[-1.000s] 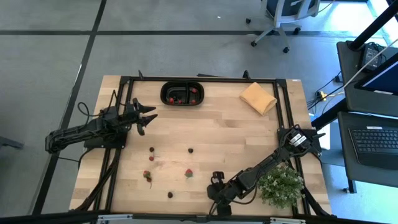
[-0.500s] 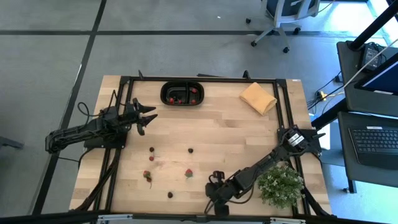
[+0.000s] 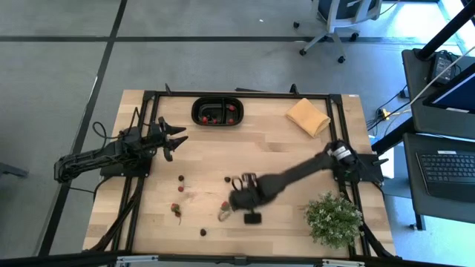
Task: Pick and placing Produce into tupperware
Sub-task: Put the blueberry into the black bin
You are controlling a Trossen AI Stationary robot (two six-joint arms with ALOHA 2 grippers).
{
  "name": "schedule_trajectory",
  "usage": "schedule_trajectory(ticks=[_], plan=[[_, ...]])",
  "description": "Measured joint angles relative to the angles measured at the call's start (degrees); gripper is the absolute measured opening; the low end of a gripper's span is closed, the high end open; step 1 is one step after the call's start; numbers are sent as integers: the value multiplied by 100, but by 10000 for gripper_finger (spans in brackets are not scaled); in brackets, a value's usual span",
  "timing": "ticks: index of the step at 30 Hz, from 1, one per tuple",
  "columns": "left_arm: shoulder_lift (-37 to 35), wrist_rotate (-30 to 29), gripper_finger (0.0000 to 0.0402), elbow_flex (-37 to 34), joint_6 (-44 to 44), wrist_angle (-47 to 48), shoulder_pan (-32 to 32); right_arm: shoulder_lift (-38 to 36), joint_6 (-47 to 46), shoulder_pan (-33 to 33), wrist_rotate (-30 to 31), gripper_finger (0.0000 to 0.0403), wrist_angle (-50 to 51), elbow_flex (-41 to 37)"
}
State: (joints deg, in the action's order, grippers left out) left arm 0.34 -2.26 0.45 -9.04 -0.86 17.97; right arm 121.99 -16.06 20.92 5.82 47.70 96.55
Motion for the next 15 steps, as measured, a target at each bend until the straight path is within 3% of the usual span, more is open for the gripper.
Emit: schedule_trajectory(ticks=[7,15], plan=[[0,0,182,0,11,0,-2,-4,434,-1206,114,58,255,974],[0,0,182,2,15,0,-2,-33,491,-2603,392,59,-249,1950]])
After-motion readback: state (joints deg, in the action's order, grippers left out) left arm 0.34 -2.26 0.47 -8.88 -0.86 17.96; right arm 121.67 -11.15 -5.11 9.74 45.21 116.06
